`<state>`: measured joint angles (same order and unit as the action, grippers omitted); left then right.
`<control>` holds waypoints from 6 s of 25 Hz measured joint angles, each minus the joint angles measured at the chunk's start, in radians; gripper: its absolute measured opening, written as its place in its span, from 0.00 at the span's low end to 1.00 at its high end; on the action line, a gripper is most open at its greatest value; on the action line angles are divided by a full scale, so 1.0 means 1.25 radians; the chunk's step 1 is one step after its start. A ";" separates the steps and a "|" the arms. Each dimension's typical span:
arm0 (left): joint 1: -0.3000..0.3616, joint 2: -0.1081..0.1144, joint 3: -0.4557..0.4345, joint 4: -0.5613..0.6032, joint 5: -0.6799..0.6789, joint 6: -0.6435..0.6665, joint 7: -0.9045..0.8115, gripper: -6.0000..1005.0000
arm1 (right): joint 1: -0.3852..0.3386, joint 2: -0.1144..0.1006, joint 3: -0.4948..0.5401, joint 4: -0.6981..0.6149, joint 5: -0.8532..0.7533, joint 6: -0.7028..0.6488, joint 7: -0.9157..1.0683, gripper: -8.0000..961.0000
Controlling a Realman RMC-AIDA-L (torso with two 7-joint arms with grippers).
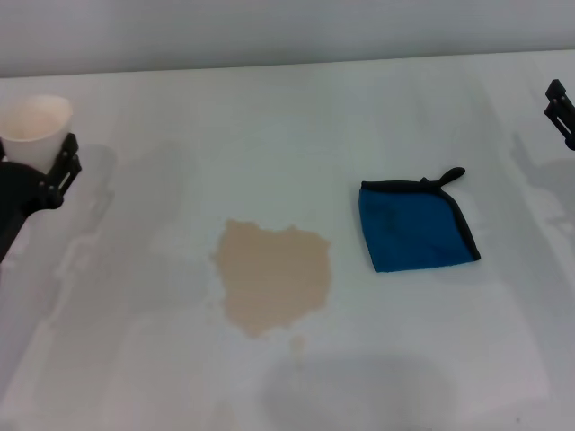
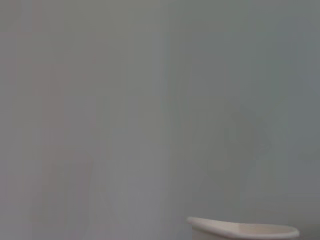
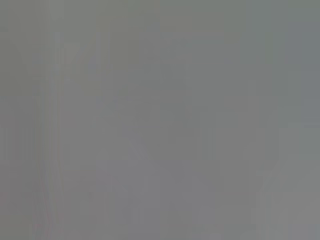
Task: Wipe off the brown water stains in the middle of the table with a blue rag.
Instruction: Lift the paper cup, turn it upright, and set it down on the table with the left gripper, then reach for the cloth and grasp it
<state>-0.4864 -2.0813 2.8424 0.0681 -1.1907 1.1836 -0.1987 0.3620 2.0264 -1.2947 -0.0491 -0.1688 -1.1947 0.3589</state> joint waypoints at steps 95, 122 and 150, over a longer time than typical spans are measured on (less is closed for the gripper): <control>0.247 -0.001 0.001 0.262 0.048 0.077 0.063 0.89 | 0.012 -0.007 -0.077 -0.043 -0.002 0.002 0.191 0.86; 0.231 0.004 0.000 0.026 -0.083 0.200 -0.191 0.89 | 0.272 -0.201 -0.113 -0.554 -1.307 -0.034 1.422 0.86; 0.228 0.005 0.000 0.006 -0.007 0.167 -0.191 0.88 | 0.374 -0.011 -0.011 -0.660 -1.965 -0.169 1.573 0.86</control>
<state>-0.2017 -2.0755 2.8423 0.0750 -1.1995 1.3922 -0.4377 0.8291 2.0128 -1.3089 -0.8747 -2.6248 -1.4058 2.3250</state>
